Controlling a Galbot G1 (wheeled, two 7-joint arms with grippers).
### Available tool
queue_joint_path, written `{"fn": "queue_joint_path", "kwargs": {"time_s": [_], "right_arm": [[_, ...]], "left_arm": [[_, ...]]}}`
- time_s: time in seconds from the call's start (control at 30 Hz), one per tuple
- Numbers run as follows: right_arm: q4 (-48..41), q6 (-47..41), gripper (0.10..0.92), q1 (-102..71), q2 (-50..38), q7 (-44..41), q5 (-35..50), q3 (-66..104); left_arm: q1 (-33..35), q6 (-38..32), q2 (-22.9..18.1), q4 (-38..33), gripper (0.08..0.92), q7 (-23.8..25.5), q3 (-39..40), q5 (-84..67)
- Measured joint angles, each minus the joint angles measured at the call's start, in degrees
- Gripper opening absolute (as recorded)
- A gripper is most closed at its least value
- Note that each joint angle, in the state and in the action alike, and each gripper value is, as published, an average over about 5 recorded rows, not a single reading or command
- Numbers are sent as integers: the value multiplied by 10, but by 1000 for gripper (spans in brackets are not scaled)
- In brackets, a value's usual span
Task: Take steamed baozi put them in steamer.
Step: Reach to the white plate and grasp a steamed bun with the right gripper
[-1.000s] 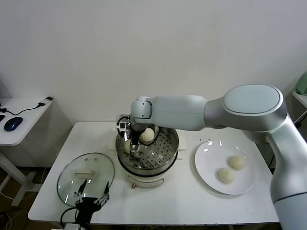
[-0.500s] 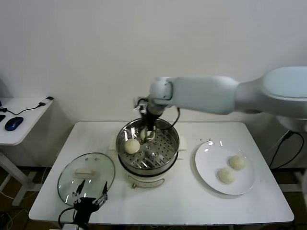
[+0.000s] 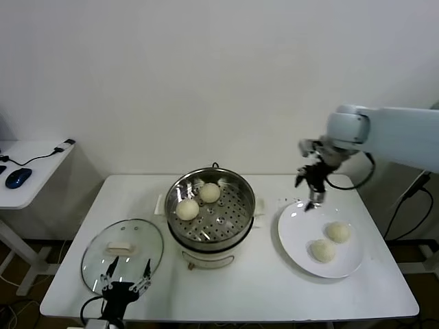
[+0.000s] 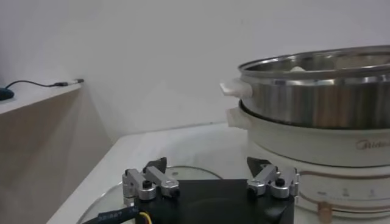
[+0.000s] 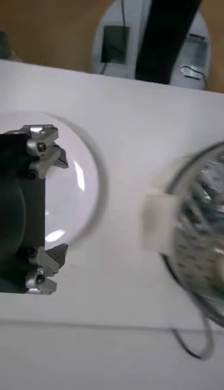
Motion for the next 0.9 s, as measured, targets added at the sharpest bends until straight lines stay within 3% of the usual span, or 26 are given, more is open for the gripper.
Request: {"fn": "queue_joint_path", "kwargs": {"time_s": [0.33, 0.9], "right_arm": [[-25, -9, 823, -149, -63, 20, -90, 89], [-75, -27, 823, -314, -64, 55, -148, 215]], "left_arm": [[3, 0, -3, 4, 823, 0, 0, 2], [4, -2, -3, 9, 823, -1, 4, 4]]}}
